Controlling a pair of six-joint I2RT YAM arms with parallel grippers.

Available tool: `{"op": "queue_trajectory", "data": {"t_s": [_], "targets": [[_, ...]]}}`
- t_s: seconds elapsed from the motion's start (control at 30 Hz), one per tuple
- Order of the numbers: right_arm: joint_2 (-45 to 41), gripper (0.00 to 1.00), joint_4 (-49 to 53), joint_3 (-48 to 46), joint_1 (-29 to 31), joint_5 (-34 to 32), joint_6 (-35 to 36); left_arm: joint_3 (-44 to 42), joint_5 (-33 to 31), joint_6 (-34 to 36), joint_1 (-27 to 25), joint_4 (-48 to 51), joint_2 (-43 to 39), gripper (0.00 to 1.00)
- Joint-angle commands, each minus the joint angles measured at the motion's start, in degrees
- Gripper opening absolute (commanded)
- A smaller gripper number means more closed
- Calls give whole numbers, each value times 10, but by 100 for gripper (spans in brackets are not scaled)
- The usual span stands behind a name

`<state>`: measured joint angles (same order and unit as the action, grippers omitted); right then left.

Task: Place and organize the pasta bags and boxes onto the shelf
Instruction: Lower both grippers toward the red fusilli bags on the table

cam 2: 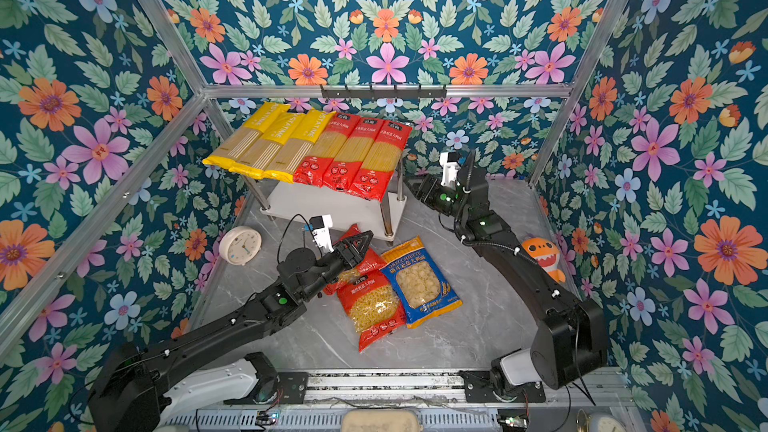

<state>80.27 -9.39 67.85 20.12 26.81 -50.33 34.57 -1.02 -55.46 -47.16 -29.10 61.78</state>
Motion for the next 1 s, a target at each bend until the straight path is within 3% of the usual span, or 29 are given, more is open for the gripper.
{"op": "queue_trajectory", "data": {"t_s": [0.0, 0.23, 0.5, 0.63, 0.77, 0.97], "targets": [[-25, 51, -13, -54, 0, -10, -4, -11, -22, 22, -3, 30, -6, 55], [-88, 50, -19, -200, 31, -33, -27, -51, -65, 39, -5, 98, -37, 57], [-117, 50, 30, -283, 207, -195, -15, -60, -135, 106, -3, 244, -91, 61], [-82, 50, 33, -279, 292, -264, -21, -82, -148, 114, 3, 275, -118, 63], [-8, 50, 17, -240, 359, -291, -37, -110, -136, 114, 27, 283, -154, 65], [109, 51, -14, -177, 404, -358, -102, -142, -84, 97, 91, 291, -177, 67]]}}
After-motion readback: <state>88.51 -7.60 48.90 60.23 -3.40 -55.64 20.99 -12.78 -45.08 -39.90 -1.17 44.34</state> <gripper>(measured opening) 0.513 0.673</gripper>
